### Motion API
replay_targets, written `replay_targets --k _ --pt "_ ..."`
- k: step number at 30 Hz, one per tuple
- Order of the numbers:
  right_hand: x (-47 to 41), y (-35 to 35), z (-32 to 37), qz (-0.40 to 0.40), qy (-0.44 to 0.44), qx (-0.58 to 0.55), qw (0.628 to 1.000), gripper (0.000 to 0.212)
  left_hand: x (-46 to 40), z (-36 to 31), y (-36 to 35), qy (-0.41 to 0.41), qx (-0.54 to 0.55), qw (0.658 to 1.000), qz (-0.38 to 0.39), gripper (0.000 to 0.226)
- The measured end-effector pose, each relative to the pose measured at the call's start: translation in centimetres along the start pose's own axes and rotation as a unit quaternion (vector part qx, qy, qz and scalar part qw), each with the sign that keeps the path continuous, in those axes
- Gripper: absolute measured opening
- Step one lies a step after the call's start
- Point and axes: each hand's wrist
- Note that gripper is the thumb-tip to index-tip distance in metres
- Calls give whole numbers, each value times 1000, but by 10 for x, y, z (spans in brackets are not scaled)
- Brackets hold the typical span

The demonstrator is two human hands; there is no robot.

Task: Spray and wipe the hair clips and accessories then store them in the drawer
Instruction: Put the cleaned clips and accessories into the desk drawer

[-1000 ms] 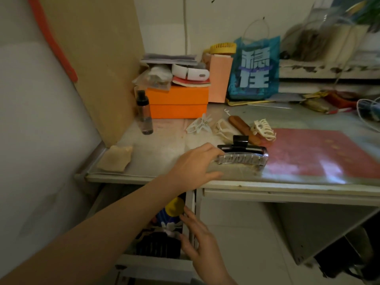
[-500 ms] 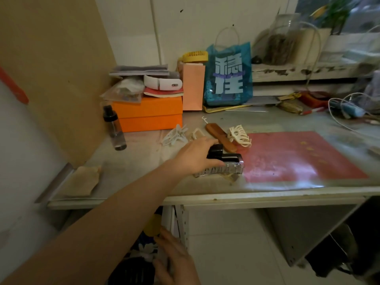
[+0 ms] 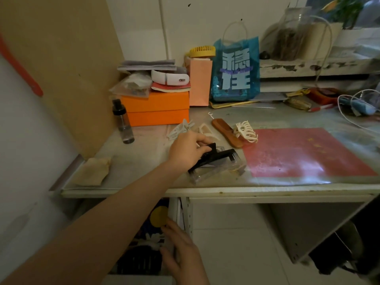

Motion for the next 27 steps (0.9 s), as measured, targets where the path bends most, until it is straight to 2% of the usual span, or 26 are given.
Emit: replay_targets --k 1,3,9,12,20,27 --pt "2 -1 -1 -20 6 -9 1000 45 4 3 8 1 10 1000 -10 20" --pt "2 0 4 -43 16 -12 999 42 14 12 27 -5 20 999 -32 18" --pt "6 1 6 -41 10 -32 999 51 46 57 92 0 11 995 -102 12" --pt "7 6 8 -27 -7 -39 999 43 62 78 121 21 9 993 -113 12" --pt "12 7 18 -28 -34 -76 996 47 105 121 166 103 -6 994 -29 15" --pt "13 5 18 -26 -29 -60 997 42 122 137 184 54 -29 998 25 18"
Point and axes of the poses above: each hand's wrist, its own x-axis away from the middle knuckle, its own y-axis out of the back of the hand, z = x × y, and after that the axes turned 14 degrees about -z, right-handed
